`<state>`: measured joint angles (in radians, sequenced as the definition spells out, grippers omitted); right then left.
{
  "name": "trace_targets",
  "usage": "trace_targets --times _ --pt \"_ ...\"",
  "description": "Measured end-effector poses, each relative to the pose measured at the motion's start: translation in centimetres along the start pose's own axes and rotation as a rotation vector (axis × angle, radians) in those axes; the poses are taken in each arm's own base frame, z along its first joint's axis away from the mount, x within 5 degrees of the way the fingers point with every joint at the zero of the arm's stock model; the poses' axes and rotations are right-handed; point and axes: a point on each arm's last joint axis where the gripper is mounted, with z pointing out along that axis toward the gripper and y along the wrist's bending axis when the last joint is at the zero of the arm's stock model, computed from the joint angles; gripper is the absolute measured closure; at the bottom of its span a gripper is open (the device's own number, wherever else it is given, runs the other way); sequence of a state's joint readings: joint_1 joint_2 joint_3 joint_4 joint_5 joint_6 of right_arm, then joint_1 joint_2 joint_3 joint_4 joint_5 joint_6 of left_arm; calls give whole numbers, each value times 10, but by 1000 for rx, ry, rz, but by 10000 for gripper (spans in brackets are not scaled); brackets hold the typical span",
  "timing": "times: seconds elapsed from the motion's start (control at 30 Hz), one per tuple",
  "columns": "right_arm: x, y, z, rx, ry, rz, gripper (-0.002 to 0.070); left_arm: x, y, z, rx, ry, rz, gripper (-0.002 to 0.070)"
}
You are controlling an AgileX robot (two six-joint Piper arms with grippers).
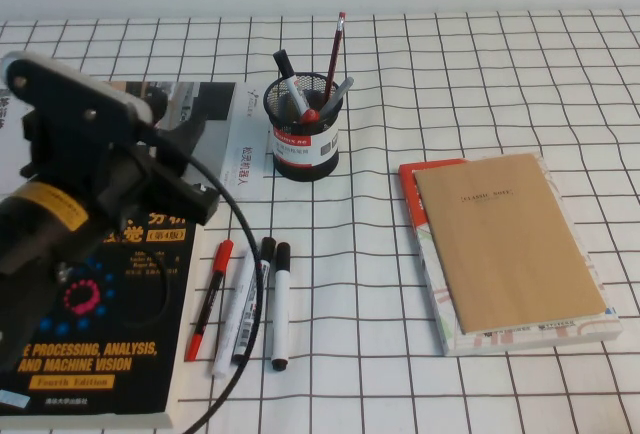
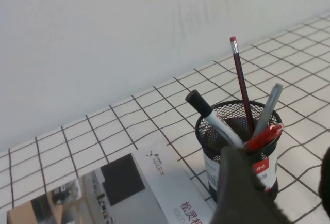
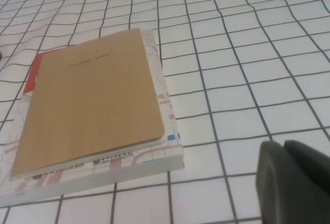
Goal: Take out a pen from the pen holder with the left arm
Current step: 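Take a marker out of the pen holder and lay it on the table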
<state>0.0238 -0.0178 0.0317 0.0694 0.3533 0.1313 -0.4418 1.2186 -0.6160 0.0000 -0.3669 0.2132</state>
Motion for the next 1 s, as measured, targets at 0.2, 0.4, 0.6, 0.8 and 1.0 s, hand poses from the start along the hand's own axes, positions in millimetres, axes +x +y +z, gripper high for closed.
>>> trace_targets --times 0.2,0.4,0.6,0.8,1.0 --pt "0 0 0 0 0 0 692 10 -8 40 58 -12 117 288" --pt "0 0 0 0 0 0 692 25 -21 70 138 -72 221 277" --pt "0 0 0 0 0 0 693 45 -30 100 203 -52 265 277" --pt "0 0 0 0 0 0 692 51 -35 125 235 -73 264 277" --pt "0 0 0 0 0 0 692 61 -37 145 245 -56 237 277"
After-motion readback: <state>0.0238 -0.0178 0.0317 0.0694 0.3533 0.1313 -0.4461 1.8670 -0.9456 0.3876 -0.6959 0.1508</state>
